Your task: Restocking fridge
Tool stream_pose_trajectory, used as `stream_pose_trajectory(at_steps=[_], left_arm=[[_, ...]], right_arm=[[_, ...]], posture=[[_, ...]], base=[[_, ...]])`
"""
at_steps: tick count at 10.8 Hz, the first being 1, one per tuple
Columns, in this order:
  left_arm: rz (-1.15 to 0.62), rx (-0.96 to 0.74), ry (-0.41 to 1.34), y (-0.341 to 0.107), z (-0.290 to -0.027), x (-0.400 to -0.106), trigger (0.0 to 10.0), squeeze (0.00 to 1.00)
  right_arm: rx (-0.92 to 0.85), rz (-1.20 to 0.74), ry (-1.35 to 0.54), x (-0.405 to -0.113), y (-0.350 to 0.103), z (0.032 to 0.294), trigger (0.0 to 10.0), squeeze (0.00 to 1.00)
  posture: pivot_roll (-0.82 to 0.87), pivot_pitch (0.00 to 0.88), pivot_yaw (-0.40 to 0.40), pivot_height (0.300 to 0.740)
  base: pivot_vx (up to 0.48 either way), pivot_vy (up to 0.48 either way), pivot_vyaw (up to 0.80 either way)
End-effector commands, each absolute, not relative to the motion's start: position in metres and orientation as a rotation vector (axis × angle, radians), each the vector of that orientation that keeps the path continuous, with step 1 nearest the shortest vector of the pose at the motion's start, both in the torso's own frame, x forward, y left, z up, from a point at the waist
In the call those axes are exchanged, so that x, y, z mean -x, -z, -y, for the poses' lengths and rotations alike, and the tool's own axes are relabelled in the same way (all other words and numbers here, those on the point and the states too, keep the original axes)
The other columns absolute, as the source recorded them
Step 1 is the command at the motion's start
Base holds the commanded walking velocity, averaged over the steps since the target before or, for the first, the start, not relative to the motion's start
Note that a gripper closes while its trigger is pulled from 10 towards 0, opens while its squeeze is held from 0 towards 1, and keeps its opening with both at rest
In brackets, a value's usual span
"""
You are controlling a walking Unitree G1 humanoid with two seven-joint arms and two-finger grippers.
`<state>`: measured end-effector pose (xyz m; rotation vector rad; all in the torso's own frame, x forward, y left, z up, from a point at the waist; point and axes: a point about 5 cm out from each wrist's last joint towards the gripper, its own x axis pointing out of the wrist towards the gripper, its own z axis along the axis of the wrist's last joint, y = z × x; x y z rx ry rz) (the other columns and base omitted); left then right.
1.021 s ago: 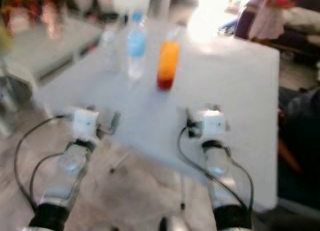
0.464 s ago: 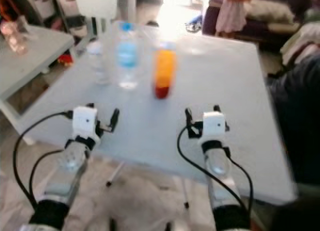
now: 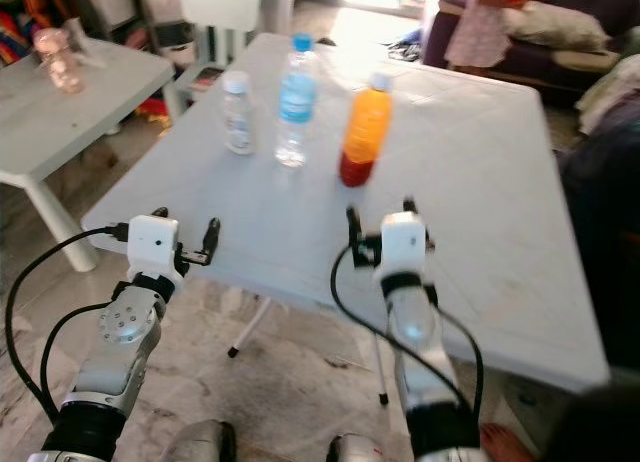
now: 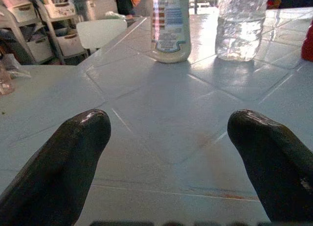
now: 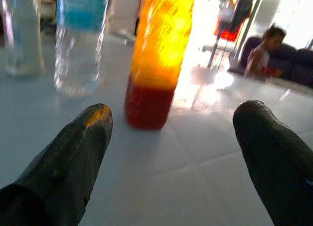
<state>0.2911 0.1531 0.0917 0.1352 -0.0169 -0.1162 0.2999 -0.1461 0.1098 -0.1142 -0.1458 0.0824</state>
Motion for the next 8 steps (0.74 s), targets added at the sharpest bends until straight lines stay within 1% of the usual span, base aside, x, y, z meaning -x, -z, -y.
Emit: stream_pose_trajectory(at_steps=[1,4,7,8], left_arm=[[0.048,-0.14,0.109,-0.098,-0.152,-0.293,10.0,0.0],[0.07,-0.139,0.085,-0.102,-0.155,-0.291,10.0,0.0],[0.099,-0.133,0.032,-0.109,-0.167,-0.292,10.0,0.0],[0.108,-0.131,0.03,-0.111,-0.168,-0.294,10.0,0.0]], right_arm=[[0.114,0.186,-0.074,-0.305,-0.123,0.151,10.0,0.0],[0.129,0.241,-0.077,-0.318,-0.143,0.154,10.0,0.0],[0.128,0.243,-0.069,-0.317,-0.143,0.157,10.0,0.0],[0.126,0.246,-0.068,-0.316,-0.144,0.157,10.0,0.0]], posture=[[0.1,0.082,-0.06,0.74],[0.11,0.085,-0.058,0.74],[0.11,0.087,-0.048,0.74],[0.11,0.086,-0.047,0.74]], base=[[0.0,0.0,0.0],[0.0,0.0,0.0],[0.0,0.0,0.0],[0.0,0.0,0.0]])
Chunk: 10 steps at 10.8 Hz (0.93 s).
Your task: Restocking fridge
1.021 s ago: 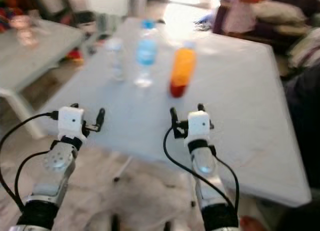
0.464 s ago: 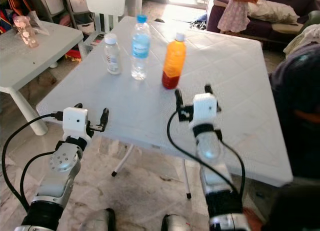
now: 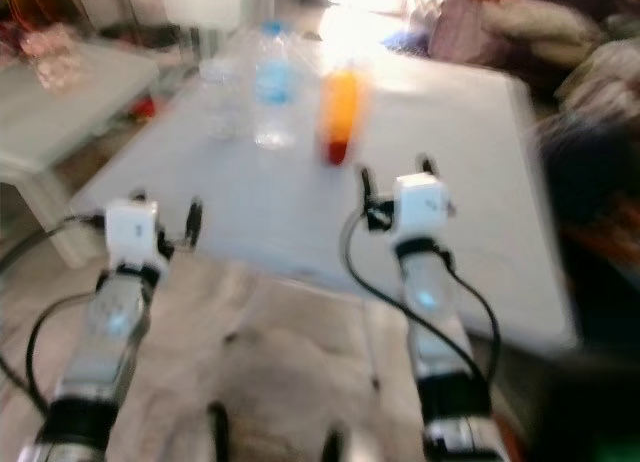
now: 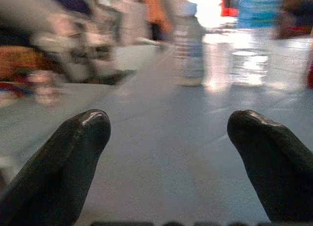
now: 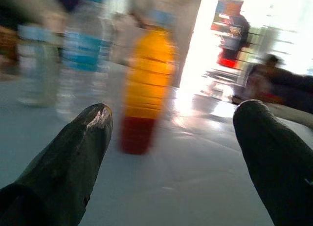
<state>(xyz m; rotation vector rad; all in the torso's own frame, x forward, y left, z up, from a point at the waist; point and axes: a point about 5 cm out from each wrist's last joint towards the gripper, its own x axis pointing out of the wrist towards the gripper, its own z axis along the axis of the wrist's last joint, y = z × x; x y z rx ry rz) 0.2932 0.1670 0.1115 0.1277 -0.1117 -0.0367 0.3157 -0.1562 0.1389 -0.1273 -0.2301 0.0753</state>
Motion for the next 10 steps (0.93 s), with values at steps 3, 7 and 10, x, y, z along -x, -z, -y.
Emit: stream_pose_trajectory(at_steps=[3,7,10], left_arm=[[0.114,-0.125,0.013,-0.114,-0.175,-0.288,10.0,0.0],[0.087,-0.093,0.028,-0.106,-0.17,-0.278,10.0,0.0],[0.097,-0.088,0.022,-0.109,-0.169,-0.282,10.0,0.0]], right_arm=[[0.086,0.215,-0.067,-0.297,-0.135,0.156,10.0,0.0],[0.037,0.147,-0.081,-0.279,-0.12,0.144,10.0,0.0],[0.056,0.152,-0.075,-0.282,-0.123,0.15,10.0,0.0]], posture=[[0.11,0.081,-0.045,0.74],[0.1,0.069,-0.041,0.74],[0.1,0.062,-0.047,0.74]], base=[[0.0,0.0,0.0],[0.39,0.063,-0.4],[0.407,0.252,0.0]])
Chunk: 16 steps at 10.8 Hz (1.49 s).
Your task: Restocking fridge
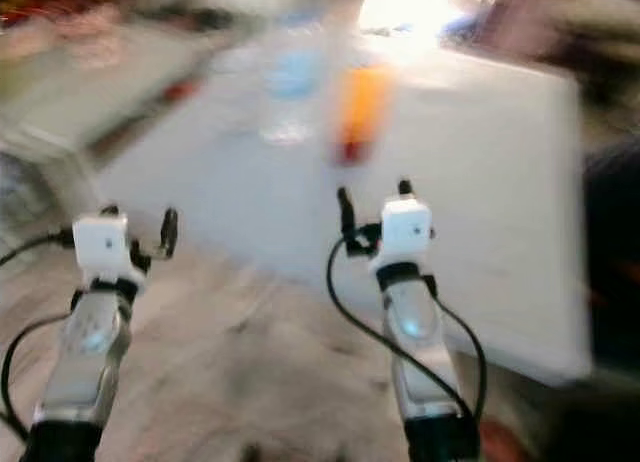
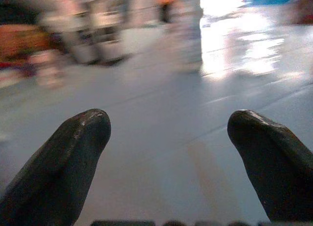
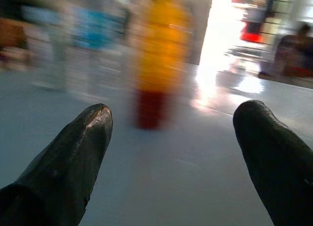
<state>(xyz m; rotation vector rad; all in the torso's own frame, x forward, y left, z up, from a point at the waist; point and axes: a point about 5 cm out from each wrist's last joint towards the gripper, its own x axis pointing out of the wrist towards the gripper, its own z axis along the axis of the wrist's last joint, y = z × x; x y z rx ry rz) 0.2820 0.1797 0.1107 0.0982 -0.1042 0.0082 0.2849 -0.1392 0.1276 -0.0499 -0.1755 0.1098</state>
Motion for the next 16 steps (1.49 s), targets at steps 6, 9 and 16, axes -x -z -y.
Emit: stream_pose_trajectory(at_steps=[6,9,16], left_arm=[[0.094,-0.074,0.007,-0.108,-0.172,-0.281,10.0,0.0],[0.101,-0.074,0.023,-0.11,-0.169,-0.284,10.0,0.0],[0.108,-0.084,0.049,-0.111,-0.162,-0.286,10.0,0.0]], right_arm=[[0.065,0.133,-0.075,-0.28,-0.118,0.15,10.0,0.0],[0.069,0.134,-0.074,-0.281,-0.118,0.15,10.0,0.0],[0.086,0.152,-0.063,-0.288,-0.122,0.154,10.0,0.0]], posture=[[0.1,0.06,-0.047,0.74],[0.1,0.06,-0.045,0.74],[0.11,0.058,-0.046,0.74]], base=[[0.061,0.087,0.0],[0.0,0.449,0.0],[0.0,0.174,0.0]])
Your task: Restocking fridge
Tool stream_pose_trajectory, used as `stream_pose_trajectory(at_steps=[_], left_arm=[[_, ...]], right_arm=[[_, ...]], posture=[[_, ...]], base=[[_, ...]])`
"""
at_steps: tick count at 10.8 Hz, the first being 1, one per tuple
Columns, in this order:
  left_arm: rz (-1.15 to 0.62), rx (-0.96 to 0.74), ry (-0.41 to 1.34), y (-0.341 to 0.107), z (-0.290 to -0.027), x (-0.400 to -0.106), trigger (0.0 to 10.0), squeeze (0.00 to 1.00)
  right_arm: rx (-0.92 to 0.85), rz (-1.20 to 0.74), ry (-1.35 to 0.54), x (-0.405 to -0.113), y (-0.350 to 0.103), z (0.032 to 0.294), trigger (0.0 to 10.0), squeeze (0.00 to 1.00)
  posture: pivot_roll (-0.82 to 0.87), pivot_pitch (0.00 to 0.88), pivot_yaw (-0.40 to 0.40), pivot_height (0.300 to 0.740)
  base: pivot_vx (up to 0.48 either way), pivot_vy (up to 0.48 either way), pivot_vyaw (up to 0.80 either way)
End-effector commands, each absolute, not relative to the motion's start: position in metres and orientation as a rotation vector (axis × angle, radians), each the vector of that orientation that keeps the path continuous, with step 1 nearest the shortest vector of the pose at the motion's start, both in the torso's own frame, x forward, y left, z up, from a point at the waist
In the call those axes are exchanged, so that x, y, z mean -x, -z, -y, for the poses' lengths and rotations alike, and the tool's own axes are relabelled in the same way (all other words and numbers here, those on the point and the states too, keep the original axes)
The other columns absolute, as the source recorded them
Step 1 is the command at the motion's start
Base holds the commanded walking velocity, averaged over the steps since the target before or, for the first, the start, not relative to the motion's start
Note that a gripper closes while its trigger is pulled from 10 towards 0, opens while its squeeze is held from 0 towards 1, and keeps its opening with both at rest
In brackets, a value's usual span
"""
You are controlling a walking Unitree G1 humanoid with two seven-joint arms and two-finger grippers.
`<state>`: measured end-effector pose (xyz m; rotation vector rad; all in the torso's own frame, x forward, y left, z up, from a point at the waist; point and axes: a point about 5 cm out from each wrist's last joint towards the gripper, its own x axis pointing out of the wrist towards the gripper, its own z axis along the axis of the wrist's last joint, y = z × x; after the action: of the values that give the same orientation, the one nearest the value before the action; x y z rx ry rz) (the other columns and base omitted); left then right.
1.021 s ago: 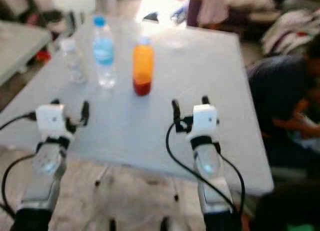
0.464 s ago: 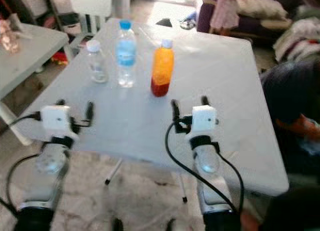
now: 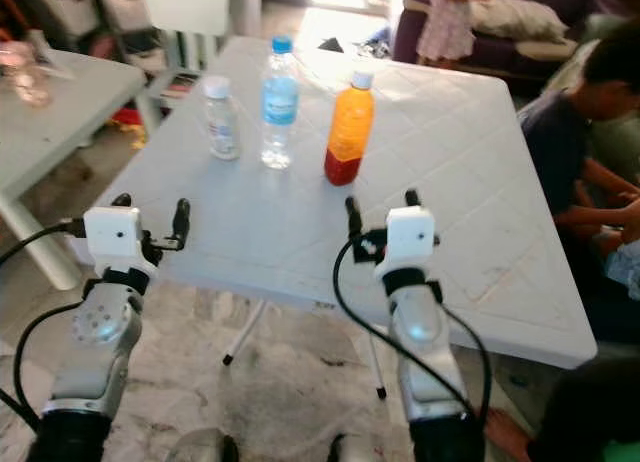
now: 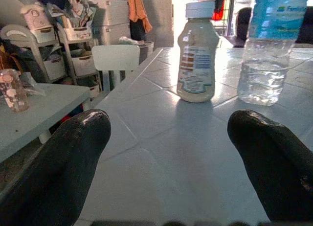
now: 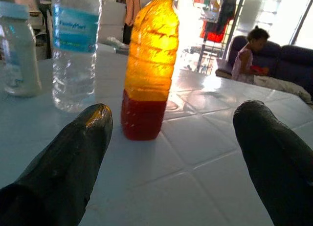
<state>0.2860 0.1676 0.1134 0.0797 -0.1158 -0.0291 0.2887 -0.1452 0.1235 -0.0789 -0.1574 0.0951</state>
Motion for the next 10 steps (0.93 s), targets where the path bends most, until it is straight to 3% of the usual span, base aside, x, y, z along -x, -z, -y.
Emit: stream_pose_trajectory(at_steps=[1,5,10], left_arm=[[0.11,-0.087,0.048,-0.112,-0.162,-0.285,10.0,0.0],[0.11,-0.101,0.021,-0.115,-0.168,-0.284,10.0,0.0],[0.13,-0.155,-0.042,-0.125,-0.186,-0.281,10.0,0.0]], right_arm=[[0.099,0.169,-0.057,-0.293,-0.127,0.158,10.0,0.0],[0.106,0.241,-0.067,-0.319,-0.157,0.173,10.0,0.0],[0.106,0.4,-0.194,-0.354,-0.217,0.165,10.0,0.0]], posture=[[0.11,0.058,-0.046,0.74],[0.12,0.082,-0.032,0.74],[0.18,0.104,-0.01,0.74]], base=[[0.0,0.0,0.0],[0.0,0.0,0.0],[0.0,0.0,0.0]])
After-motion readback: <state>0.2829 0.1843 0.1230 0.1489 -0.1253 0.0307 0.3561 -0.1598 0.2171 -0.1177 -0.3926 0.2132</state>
